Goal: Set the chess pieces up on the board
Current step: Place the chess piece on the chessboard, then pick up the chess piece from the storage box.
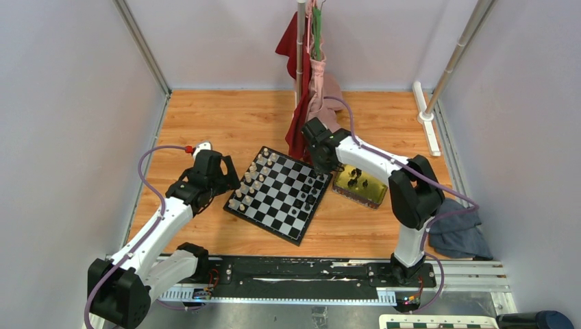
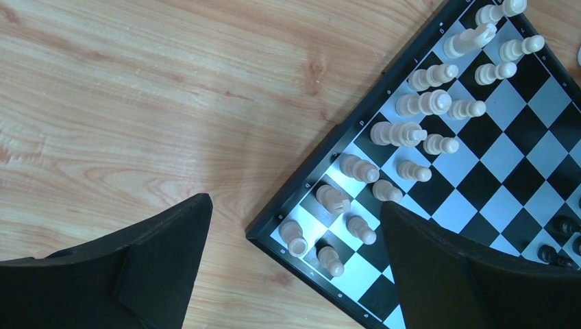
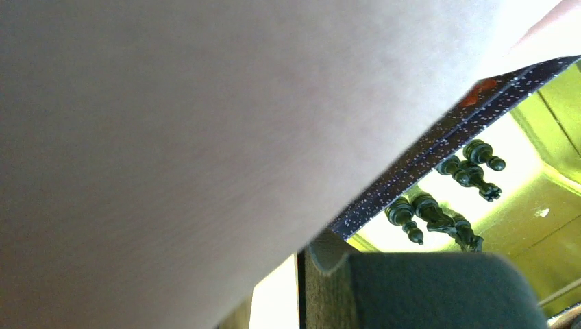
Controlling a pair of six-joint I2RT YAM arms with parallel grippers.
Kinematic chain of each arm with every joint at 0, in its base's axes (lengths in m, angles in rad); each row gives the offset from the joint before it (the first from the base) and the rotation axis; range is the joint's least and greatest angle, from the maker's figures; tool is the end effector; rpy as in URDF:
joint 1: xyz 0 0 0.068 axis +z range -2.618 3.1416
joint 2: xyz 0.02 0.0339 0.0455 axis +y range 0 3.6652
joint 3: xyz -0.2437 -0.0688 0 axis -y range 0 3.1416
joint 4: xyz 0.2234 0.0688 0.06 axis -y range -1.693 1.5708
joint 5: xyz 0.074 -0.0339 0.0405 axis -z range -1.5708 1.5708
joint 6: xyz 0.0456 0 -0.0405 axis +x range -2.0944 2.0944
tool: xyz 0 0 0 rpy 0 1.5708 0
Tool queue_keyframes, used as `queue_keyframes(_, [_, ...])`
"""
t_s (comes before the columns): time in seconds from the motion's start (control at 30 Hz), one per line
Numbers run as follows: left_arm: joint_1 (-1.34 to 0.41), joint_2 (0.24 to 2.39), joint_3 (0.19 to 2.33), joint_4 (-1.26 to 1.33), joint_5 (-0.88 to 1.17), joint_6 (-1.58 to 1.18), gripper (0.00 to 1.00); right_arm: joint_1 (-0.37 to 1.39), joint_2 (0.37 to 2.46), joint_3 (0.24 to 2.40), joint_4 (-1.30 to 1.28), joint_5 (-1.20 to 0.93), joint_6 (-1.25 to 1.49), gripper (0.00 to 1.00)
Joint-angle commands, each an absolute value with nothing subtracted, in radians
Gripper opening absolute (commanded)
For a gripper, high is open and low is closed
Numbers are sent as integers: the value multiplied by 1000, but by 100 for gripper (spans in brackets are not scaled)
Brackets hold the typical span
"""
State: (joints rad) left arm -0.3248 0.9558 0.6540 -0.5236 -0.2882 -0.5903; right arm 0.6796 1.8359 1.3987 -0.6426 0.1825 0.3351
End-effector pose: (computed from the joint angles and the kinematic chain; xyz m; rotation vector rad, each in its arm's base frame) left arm 0.1846 -0.0485 0.2169 -0.4434 2.3126 -0.1000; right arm 0.2912 0.2246 0.2037 -0.3905 2.5955 0.1096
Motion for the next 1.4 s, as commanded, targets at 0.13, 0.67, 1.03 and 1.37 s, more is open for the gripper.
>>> queue_keyframes(0.13, [-329,934,658,-517,-291,-589,100,672,1761,1382,-674,189,333,28])
queue_keyframes(0.67, [-328,920,660,-533,-292,-593,100,621,1573,1285,-688,181,362,29])
queue_keyframes(1.03, [-329,944,658,-517,-280,-596,100,537,1418,1159,-690,237,389,32])
queue_keyframes(1.37, [-328,975,660,-504,-281,-587,100,430,1453,1081,-626,199,381,39])
